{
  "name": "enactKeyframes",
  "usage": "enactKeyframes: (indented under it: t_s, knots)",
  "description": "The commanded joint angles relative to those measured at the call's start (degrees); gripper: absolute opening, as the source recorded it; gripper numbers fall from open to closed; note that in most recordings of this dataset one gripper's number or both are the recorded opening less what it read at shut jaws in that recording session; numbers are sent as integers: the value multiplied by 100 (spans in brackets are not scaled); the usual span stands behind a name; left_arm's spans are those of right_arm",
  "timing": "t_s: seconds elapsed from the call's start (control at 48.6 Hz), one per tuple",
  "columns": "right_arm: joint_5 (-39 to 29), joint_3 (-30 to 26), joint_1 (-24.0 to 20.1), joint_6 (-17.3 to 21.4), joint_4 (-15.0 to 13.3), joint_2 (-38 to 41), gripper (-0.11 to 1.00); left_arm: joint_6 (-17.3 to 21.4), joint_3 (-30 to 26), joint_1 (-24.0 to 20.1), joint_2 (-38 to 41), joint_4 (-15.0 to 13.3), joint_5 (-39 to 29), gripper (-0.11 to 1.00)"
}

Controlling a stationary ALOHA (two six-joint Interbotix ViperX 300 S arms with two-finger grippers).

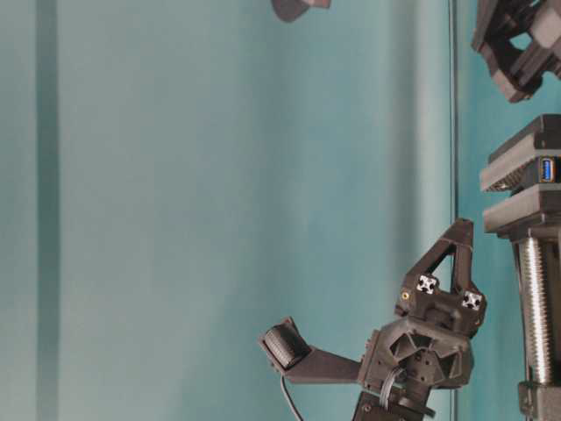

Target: Insert the USB cable into the fixed female connector.

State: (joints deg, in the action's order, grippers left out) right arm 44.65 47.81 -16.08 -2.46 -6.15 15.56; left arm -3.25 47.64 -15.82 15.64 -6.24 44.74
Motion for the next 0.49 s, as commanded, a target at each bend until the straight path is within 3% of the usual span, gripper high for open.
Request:
enactKeyframes:
  t_s: [0.0, 0.103, 0.267, 0.473]
  knots:
    - [35, -97, 18, 18, -9, -53, 0, 62, -79, 18, -202, 97, -79, 1]
    - [-220, -132, 18, 18, -9, -62, 1, 88, -79, 18, -343, 97, -308, 9]
    - [-817, -334, 0, 44, -9, -62, 1, 79, -53, 26, -492, 105, -773, 1]
    - [-1687, -694, -18, 571, -9, -70, 1, 62, 229, 97, -967, 105, -809, 4]
